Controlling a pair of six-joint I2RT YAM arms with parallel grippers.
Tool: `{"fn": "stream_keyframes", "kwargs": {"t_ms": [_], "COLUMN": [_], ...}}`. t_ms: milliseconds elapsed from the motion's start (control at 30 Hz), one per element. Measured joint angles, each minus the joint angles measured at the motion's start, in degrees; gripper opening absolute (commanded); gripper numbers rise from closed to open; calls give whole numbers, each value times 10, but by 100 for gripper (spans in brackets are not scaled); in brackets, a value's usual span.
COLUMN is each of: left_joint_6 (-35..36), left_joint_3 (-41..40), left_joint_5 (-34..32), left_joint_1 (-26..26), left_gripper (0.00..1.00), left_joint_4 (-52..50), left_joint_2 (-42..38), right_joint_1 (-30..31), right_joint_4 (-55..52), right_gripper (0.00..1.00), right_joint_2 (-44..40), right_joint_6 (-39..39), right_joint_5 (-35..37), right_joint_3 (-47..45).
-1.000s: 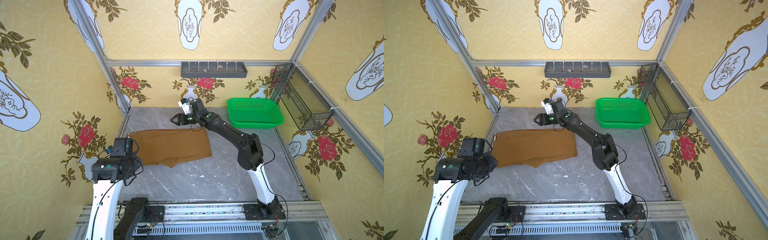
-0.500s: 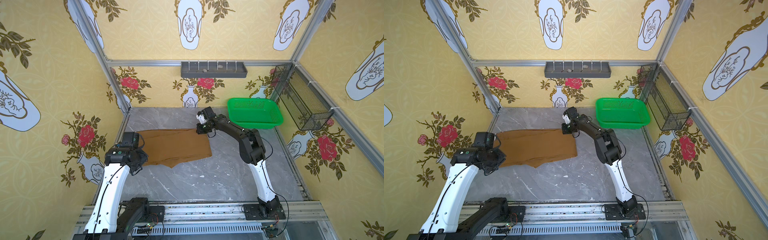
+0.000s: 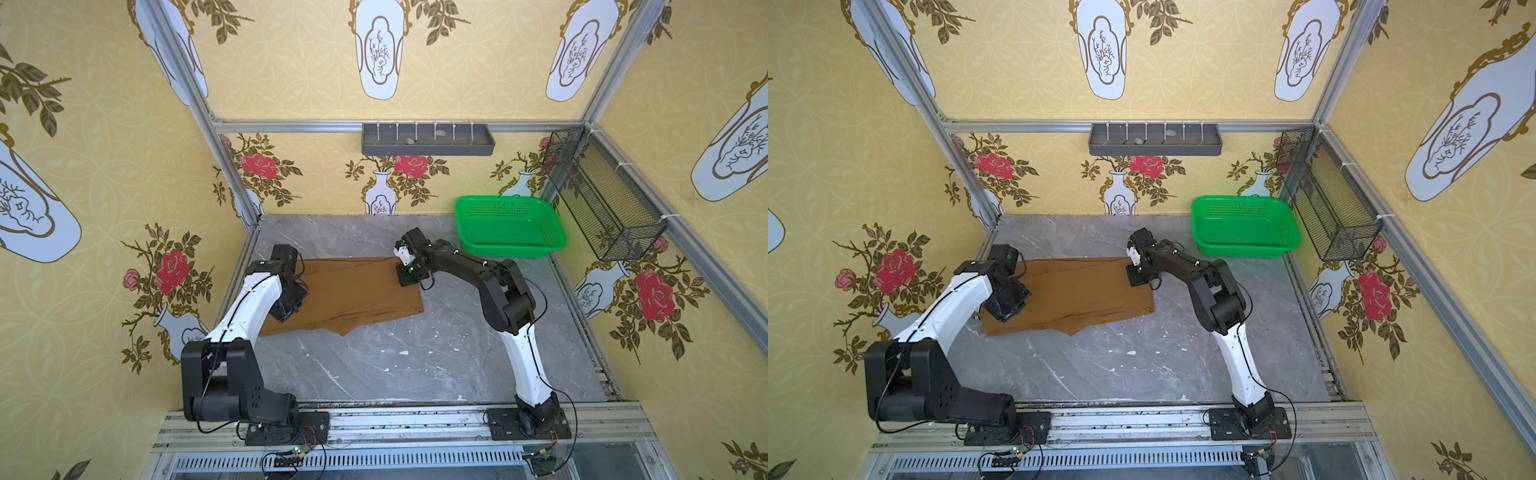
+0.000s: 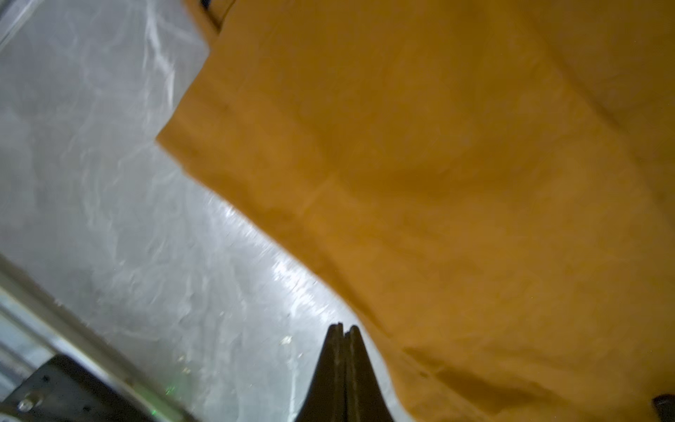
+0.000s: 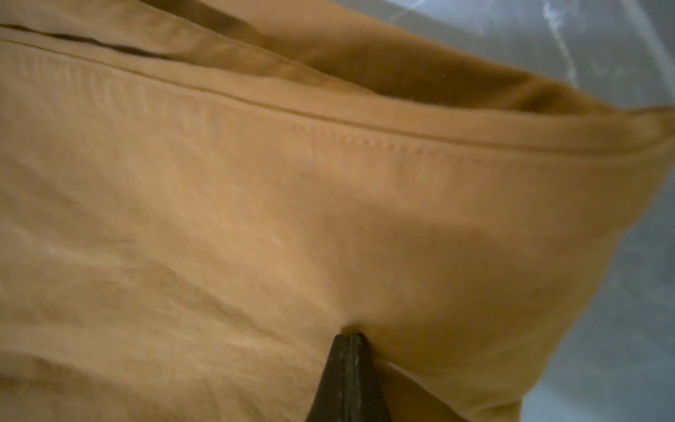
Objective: Roll up the long pants
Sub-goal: Adjust the long pant at the center of the board.
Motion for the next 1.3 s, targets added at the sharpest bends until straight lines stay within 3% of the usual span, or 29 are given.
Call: {"fn": "stream_keyframes", "kwargs": {"t_ms": [300,533,700,1000,1200,1300], "left_joint_6": [-3,-20,-14,51,101,116], "left_joint_3": [146,139,194,256,327,396], "left_joint_5": [-90,-108,-113,-47,43,80], "left_joint_1": [1,1,1,-9,-60,-99], "left_gripper": [0,0,0,0,0,0], "left_joint_4": [-21,-65,-73,3,61,74], "left_joint_2": [185,273,334,359,405,451], "right_joint_1": [-2,-7,-9,31,123,170], "right_joint_4": [12,39,81,108,96,19], "right_gripper": [0,0,0,0,0,0], "right_joint_2": [20,14,-30,-156,-219,-252], "right_joint_6": [1,13,17,87,166,191], "right_joint_5": [11,7,16,45,22,16], "right_joint_3": [19,1,-77,-266,-343,-340]}}
